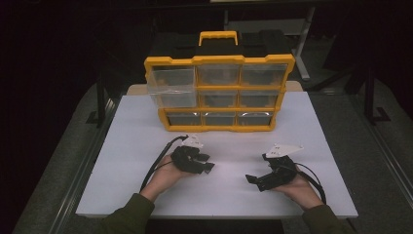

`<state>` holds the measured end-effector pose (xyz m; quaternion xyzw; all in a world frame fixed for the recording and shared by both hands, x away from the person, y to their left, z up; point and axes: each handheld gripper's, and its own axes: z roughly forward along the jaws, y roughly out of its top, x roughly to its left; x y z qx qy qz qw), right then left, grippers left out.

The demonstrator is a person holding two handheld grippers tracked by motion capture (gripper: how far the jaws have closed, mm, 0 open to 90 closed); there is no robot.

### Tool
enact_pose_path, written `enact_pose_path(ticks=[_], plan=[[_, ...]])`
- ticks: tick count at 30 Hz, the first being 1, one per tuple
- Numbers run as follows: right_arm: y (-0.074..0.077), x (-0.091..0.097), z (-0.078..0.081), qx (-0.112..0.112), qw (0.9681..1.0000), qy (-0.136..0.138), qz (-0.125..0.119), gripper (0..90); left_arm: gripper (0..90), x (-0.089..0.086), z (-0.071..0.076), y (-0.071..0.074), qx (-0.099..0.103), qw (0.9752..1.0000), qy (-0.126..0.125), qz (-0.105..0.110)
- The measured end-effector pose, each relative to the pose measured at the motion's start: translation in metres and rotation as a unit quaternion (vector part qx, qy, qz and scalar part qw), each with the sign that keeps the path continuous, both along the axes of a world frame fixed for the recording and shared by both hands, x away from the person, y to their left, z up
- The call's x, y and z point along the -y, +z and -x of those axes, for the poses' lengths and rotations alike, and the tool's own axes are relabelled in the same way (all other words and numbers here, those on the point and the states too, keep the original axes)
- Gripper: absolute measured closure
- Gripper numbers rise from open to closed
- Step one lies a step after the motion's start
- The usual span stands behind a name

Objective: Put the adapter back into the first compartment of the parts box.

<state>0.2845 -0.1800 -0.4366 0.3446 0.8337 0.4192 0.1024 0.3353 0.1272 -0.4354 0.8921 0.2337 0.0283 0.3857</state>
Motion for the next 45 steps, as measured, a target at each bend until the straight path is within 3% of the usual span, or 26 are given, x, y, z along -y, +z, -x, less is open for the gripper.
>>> enact_pose_path(ticks=[15,45], plan=[[0.0,0.0,0.0,0.001,1.0,0.002,0.001,0.0,65.1,0.007,0.003,-0.013,-0.006,0.9996,0.001,-0.027],[0.0,-0.001,0.0,-0.001,1.0,0.004,0.003,0.0,75.2,0.007,0.005,-0.015,0.007,0.999,-0.001,-0.044]])
